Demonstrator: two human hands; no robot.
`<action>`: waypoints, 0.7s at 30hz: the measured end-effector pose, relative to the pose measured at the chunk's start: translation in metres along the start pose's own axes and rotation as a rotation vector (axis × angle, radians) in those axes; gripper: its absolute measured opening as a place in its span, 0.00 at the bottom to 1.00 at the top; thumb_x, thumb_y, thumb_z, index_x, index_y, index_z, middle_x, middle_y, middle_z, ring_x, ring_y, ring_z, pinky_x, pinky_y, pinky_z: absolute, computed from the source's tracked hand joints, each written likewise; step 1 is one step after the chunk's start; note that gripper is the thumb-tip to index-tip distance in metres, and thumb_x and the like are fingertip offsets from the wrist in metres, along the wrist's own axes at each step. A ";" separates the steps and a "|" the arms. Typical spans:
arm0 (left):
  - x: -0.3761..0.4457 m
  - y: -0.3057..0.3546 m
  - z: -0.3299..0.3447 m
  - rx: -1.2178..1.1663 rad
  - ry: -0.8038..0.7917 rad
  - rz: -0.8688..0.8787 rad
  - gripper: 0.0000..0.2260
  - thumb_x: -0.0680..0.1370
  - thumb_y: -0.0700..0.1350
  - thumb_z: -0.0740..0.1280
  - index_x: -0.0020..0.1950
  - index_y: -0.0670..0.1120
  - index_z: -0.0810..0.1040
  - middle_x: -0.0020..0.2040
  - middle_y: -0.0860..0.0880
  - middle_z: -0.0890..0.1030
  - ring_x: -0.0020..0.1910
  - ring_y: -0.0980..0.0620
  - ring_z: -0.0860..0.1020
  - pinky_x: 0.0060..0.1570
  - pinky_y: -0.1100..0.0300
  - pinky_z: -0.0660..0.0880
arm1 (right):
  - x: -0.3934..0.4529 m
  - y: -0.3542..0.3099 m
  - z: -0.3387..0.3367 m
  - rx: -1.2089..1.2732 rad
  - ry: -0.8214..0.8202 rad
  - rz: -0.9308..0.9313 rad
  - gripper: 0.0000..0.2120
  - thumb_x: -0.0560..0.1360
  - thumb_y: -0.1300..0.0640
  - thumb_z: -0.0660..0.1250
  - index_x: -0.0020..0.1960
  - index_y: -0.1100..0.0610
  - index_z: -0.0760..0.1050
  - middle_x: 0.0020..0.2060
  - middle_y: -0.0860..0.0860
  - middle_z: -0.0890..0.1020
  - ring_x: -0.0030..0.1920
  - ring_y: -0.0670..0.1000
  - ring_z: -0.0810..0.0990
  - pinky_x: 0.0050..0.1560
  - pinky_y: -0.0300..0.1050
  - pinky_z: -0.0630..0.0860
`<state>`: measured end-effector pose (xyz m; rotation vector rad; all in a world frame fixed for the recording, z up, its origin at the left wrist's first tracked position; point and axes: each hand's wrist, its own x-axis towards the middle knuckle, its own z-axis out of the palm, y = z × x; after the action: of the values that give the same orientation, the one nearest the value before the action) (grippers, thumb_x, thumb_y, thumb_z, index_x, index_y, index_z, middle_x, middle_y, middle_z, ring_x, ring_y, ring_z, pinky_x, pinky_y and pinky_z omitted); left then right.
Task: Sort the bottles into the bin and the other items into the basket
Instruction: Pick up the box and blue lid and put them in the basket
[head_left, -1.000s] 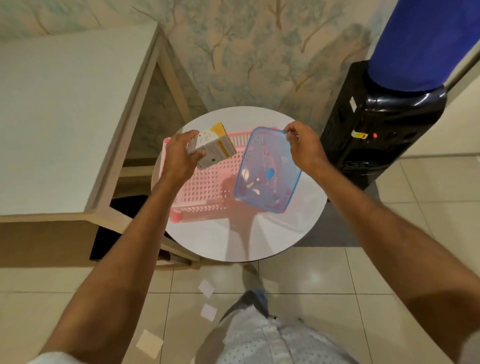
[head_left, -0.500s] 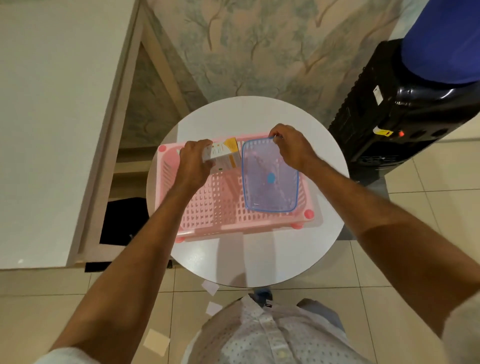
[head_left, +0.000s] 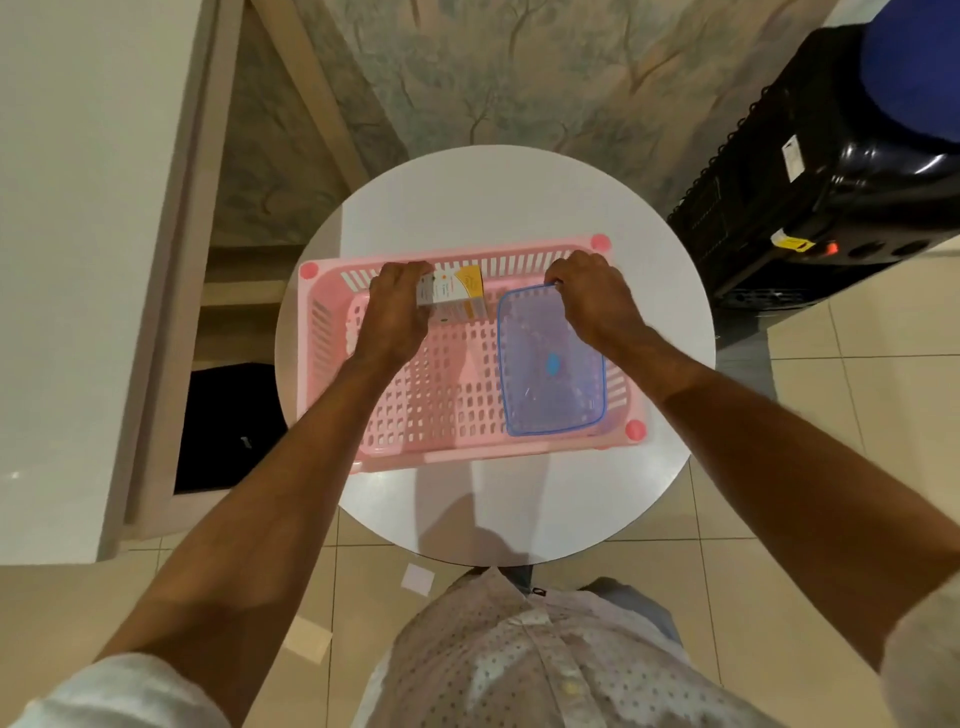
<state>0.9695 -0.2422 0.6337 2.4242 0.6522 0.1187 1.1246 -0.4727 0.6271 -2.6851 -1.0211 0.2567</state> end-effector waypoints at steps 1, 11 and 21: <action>0.002 -0.001 0.001 -0.003 0.001 0.003 0.25 0.78 0.41 0.73 0.73 0.52 0.72 0.74 0.49 0.72 0.72 0.45 0.71 0.69 0.45 0.72 | 0.002 0.000 0.001 -0.050 0.004 -0.021 0.10 0.80 0.60 0.66 0.61 0.56 0.79 0.57 0.57 0.81 0.57 0.59 0.77 0.56 0.51 0.72; 0.014 -0.001 0.011 0.048 -0.006 0.021 0.24 0.77 0.37 0.72 0.73 0.46 0.73 0.71 0.43 0.71 0.72 0.44 0.69 0.68 0.50 0.72 | 0.011 0.001 0.014 -0.371 -0.081 -0.102 0.16 0.82 0.55 0.64 0.68 0.58 0.73 0.61 0.58 0.80 0.61 0.59 0.77 0.64 0.54 0.68; 0.012 0.004 0.014 0.075 0.047 0.003 0.25 0.78 0.40 0.73 0.73 0.49 0.73 0.71 0.45 0.68 0.71 0.47 0.68 0.63 0.57 0.75 | 0.010 -0.004 0.017 -0.455 -0.130 -0.061 0.18 0.82 0.51 0.65 0.68 0.59 0.72 0.62 0.58 0.80 0.61 0.59 0.78 0.67 0.53 0.69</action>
<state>0.9851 -0.2467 0.6234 2.5012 0.6859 0.1551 1.1253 -0.4595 0.6119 -3.0624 -1.3381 0.2099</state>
